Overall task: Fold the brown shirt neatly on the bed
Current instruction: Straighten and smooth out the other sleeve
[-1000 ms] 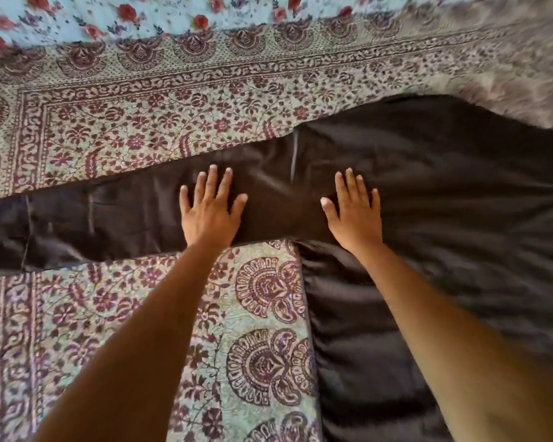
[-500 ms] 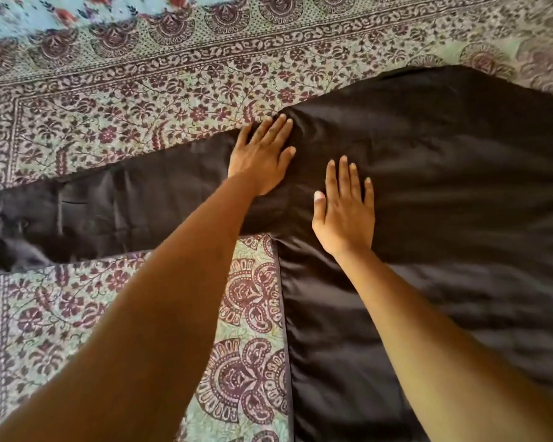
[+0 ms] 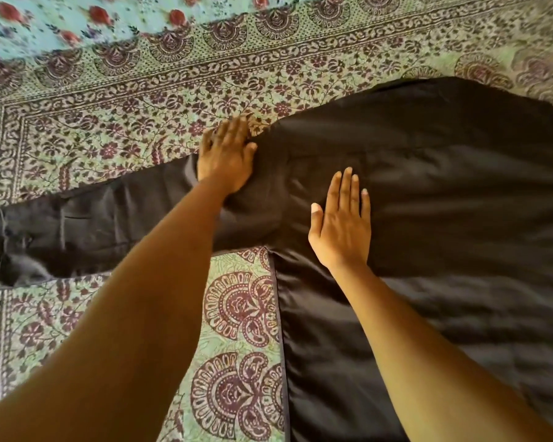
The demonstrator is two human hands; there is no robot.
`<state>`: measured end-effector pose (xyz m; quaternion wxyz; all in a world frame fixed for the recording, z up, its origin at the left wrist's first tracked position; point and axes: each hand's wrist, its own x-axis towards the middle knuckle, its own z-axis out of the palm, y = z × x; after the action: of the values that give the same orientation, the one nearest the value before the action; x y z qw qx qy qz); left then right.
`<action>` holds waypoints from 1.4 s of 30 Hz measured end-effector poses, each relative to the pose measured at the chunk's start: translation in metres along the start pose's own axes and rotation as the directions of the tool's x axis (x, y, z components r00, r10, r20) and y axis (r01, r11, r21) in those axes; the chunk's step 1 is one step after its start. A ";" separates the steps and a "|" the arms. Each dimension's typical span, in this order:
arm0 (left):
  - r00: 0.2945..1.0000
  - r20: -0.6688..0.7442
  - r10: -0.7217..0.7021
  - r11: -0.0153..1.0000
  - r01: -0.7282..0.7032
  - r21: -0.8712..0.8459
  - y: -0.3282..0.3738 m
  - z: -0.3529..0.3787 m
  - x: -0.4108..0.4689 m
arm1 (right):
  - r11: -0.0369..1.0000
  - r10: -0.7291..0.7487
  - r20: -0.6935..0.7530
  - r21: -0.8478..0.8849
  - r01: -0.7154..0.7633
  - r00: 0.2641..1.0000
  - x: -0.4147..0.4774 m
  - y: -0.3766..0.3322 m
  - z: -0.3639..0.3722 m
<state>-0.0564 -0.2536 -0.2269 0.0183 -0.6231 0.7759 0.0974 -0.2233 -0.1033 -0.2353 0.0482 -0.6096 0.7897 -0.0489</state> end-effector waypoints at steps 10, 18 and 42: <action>0.976 -0.011 0.219 0.975 -0.219 -0.020 0.036 0.014 -0.102 | 0.999 -0.044 0.051 0.013 0.043 0.998 0.002 0.003 -0.003; 0.997 -0.028 -0.073 0.997 0.073 0.005 -0.096 -0.005 -0.051 | 0.999 -0.021 0.069 -0.028 0.023 0.997 0.000 0.000 -0.004; 0.979 -0.075 -0.192 0.981 0.189 -0.043 -0.188 -0.015 -0.138 | 0.919 -0.392 0.114 0.018 0.393 0.913 -0.020 -0.162 0.003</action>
<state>0.1582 -0.1621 -0.2155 -0.0142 -0.6980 0.7110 0.0847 -0.0625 -0.1250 -0.2162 0.0812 -0.7576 0.6473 -0.0201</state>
